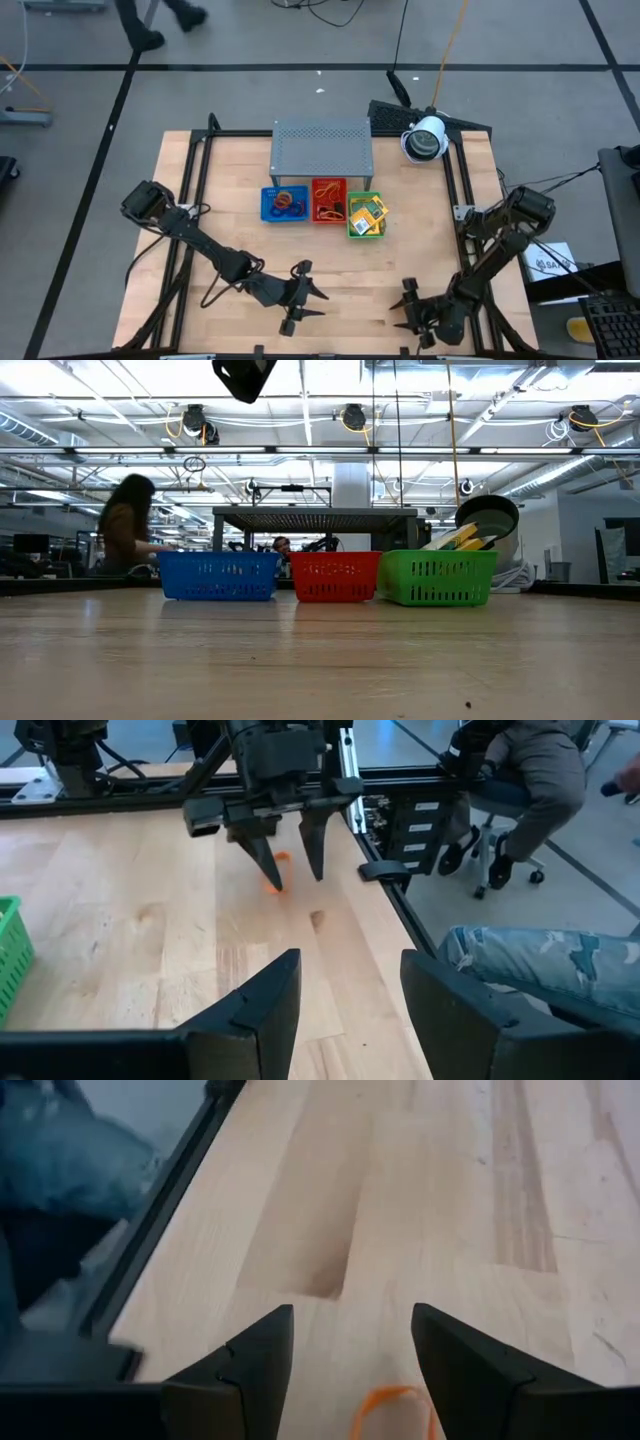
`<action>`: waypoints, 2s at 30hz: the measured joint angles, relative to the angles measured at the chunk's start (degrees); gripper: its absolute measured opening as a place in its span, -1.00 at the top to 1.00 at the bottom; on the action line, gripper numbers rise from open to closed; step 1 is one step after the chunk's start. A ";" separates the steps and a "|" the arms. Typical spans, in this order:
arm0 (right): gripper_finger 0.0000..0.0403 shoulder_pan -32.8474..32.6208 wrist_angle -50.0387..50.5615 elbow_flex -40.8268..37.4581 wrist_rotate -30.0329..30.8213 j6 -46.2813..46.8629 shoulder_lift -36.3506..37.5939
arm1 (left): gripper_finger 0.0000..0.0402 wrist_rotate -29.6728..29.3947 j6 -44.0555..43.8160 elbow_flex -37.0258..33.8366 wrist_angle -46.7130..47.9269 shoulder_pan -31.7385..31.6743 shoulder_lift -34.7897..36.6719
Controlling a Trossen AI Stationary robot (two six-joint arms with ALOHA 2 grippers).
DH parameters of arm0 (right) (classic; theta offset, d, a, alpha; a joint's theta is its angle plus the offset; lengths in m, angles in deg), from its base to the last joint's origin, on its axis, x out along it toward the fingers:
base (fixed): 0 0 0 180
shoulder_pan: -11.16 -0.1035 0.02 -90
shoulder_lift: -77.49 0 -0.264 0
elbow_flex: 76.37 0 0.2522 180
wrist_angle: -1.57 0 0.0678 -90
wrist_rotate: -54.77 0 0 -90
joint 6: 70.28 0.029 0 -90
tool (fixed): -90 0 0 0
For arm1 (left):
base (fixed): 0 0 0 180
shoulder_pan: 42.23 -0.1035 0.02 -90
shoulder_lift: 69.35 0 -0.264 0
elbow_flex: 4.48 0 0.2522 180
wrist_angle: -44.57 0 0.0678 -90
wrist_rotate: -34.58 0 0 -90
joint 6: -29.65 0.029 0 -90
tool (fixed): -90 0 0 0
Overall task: Pick & Place Office Desk Supplies
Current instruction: Put the orange rubber band into the red bin
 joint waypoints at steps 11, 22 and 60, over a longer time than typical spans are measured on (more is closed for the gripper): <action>0.03 0.00 8.58 0.09 -0.19 10.66 0.07 | 0.09 0.01 -0.68 0.00 1.58 0.00 0.04; 0.03 -0.01 13.23 0.22 -0.02 14.17 0.14 | 0.09 0.01 -0.81 0.00 1.64 -0.02 0.04; 1.00 21.34 11.55 0.09 5.60 -0.19 25.56 | 0.09 0.03 -3.17 0.00 2.60 -0.85 0.04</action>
